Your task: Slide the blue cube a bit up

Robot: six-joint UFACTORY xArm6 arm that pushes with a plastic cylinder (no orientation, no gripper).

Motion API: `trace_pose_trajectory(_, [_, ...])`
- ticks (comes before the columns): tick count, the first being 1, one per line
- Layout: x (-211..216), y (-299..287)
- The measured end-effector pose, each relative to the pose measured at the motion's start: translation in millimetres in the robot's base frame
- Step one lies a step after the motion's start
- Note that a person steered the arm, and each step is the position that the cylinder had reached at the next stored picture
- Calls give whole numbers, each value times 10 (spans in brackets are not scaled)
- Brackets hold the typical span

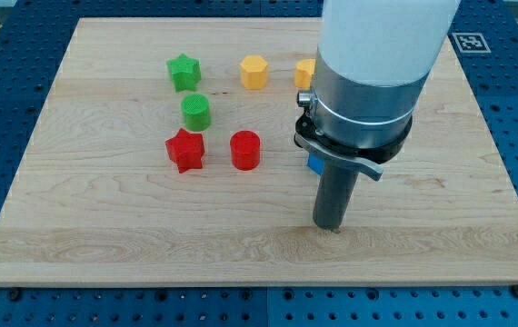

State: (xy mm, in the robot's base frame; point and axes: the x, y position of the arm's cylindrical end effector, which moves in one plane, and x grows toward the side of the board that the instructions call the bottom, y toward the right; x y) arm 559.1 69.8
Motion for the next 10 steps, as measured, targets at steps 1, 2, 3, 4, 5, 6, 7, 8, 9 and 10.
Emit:
trace_pose_trajectory(1, [-177,21])
trace_pose_trajectory(2, [-187,40])
trace_pose_trajectory(3, [-212,84])
trace_pose_trajectory(4, [-265,157])
trace_pose_trajectory(5, [-371,174])
trace_pose_trajectory(6, [-427,174])
trace_pose_trajectory(7, [-432,174])
trace_pose_trajectory(8, [-468,174])
trace_pose_trajectory(9, [-470,212])
trace_pose_trajectory(10, [-472,336])
